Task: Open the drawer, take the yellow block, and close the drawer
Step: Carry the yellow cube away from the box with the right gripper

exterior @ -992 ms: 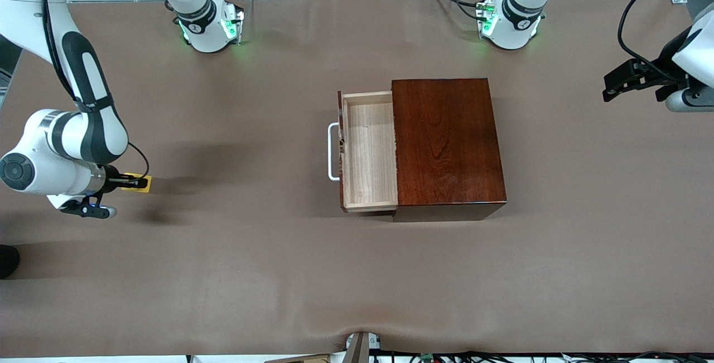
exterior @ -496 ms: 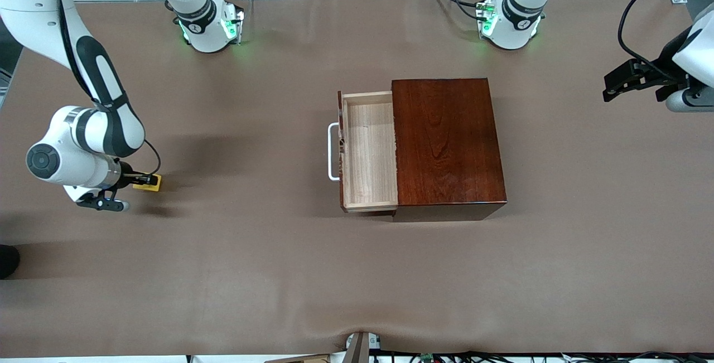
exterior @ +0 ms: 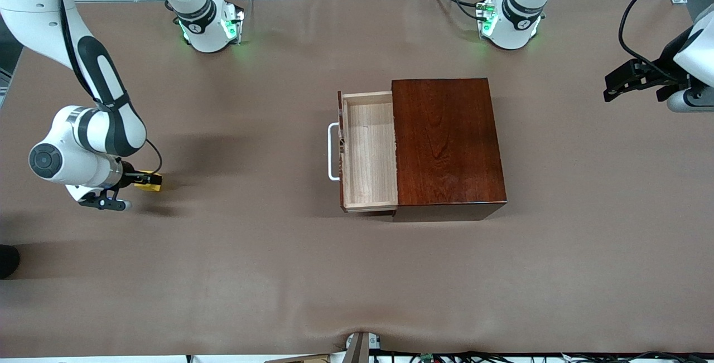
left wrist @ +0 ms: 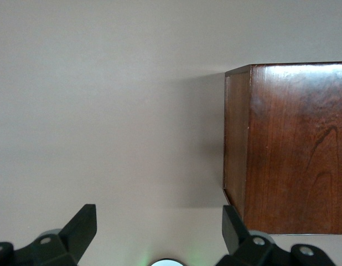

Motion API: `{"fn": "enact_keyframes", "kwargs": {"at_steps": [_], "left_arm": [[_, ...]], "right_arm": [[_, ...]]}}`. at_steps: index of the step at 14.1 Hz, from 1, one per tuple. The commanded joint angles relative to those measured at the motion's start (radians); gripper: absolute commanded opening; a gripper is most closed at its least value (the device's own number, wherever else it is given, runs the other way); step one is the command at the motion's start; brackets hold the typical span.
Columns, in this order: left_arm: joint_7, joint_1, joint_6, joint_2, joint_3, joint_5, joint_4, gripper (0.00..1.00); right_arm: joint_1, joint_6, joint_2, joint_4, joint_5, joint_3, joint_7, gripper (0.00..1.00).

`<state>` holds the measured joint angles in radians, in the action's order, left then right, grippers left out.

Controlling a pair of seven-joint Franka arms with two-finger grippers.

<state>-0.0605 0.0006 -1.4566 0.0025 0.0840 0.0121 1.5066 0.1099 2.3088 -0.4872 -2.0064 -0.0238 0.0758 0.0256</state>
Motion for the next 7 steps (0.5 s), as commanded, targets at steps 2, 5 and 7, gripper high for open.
{"fn": "enact_keyframes", "kwargs": {"at_steps": [2, 5, 7], "left_arm": [[-0.001, 0.001, 0.001, 0.007, -0.001, 0.009, -0.017, 1.0], [-0.001, -0.001, 0.001, 0.007, 0.0, 0.009, -0.017, 1.0], [-0.001, 0.001, 0.001, 0.007, 0.0, 0.006, -0.017, 1.0]], "right_arm": [[0.001, -0.061, 0.025, 0.027, -0.019, -0.011, -0.006, 1.0], [-0.033, -0.228, 0.084, 0.089, -0.016, -0.018, -0.009, 1.0], [-0.036, -0.302, 0.104, 0.135, -0.008, -0.021, -0.007, 1.0]]}}
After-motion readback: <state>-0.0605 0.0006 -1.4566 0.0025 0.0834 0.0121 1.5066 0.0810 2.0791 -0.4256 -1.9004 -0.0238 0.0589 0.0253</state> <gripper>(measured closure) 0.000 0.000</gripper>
